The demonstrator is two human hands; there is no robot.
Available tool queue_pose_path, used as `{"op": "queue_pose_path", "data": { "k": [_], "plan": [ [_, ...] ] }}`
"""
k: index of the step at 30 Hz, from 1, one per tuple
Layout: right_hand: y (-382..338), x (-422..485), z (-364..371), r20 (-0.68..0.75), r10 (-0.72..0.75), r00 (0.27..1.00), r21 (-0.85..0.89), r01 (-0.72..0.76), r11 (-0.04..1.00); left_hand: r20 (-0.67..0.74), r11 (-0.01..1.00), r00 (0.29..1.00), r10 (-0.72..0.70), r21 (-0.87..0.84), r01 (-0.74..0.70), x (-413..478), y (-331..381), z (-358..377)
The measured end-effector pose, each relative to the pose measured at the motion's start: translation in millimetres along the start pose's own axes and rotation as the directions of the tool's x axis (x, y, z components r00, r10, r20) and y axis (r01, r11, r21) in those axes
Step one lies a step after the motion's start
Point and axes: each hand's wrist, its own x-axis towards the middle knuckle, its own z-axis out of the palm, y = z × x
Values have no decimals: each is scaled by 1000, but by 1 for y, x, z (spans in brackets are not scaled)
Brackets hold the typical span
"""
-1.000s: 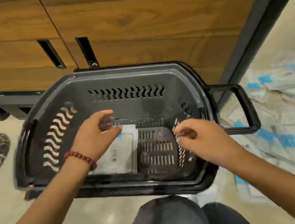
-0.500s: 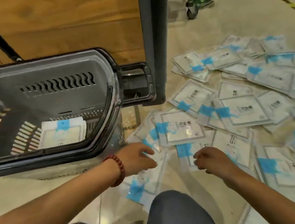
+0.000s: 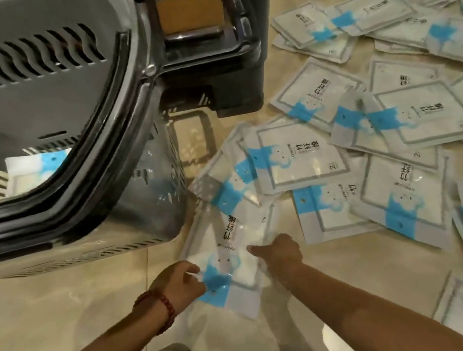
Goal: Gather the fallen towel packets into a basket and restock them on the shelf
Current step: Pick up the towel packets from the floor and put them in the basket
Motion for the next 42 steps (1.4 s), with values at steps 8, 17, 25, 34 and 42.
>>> {"op": "queue_pose_path", "data": {
  "k": [8, 17, 25, 34, 42],
  "plan": [
    [-1, 5, 58, -288, -198, 937, -425, 60, 903, -99, 974, 995, 6, -223, -28, 35, -21, 22],
    [33, -11, 6, -12, -402, 915, -359, 372, 856, -313, 954, 921, 231, -114, -278, 43, -10, 12],
    [-19, -15, -49, 488, -694, 530, -678, 731, 81, -39, 741, 885, 465, 564, -364, 48, 31, 18],
    [-43, -7, -74, -86, -933, 350, -470, 811, 348, -49, 987, 987, 155, -42, -157, 61, 29, 30],
    [-15, 82, -108, -175, -537, 825, -697, 282, 660, -114, 874, 984, -138, -481, 67, 57, -11, 38]
  ]
}}
